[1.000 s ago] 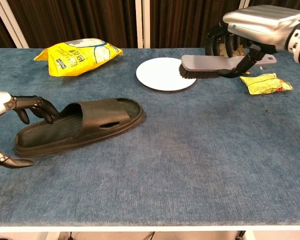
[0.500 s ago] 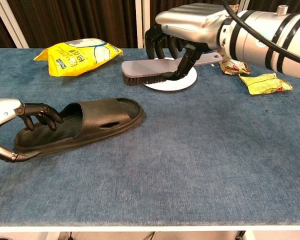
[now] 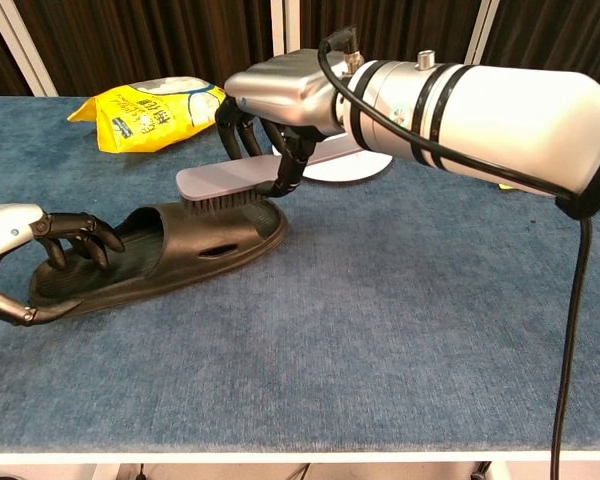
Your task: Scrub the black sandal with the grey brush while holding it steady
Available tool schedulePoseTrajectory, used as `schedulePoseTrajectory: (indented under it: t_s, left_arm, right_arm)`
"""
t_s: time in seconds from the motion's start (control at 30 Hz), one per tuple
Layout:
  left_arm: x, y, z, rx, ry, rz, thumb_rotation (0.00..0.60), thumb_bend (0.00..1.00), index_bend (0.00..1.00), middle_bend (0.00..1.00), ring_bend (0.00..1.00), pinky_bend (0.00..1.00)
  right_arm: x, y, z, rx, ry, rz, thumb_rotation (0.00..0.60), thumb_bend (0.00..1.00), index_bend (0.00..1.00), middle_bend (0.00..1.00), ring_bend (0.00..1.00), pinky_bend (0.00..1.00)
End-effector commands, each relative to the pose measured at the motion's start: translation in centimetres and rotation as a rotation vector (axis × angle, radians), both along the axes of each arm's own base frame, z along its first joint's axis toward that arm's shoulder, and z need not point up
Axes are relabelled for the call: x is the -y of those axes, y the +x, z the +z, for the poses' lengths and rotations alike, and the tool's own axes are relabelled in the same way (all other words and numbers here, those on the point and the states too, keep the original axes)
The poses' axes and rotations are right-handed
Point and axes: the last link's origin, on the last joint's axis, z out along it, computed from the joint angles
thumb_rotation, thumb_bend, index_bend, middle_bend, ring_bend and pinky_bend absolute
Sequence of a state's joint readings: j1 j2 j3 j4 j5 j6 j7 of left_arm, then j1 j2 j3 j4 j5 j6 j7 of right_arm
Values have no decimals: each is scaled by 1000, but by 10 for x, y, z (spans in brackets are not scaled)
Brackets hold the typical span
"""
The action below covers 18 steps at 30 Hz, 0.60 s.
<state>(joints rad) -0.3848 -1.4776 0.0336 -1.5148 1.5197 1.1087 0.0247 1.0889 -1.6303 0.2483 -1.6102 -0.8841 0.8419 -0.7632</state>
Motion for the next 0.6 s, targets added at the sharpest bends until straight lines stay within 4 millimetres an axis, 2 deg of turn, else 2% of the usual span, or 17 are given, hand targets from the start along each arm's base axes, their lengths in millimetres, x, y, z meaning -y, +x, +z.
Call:
schedulePoseTrajectory:
  t_s: [0.03,0.6]
  left_arm:
    - [0,0,0,1,-1,0,581,383,268,355,298,384]
    - [-1,-4,0,14,0,14,583,404,267,355,297,383]
  right_arm:
    - [0,2,-5,-1,9,-1,600,524,867,689,599,446]
    - [5,10,-30,20,85,-54,600,520,877,695,607,451]
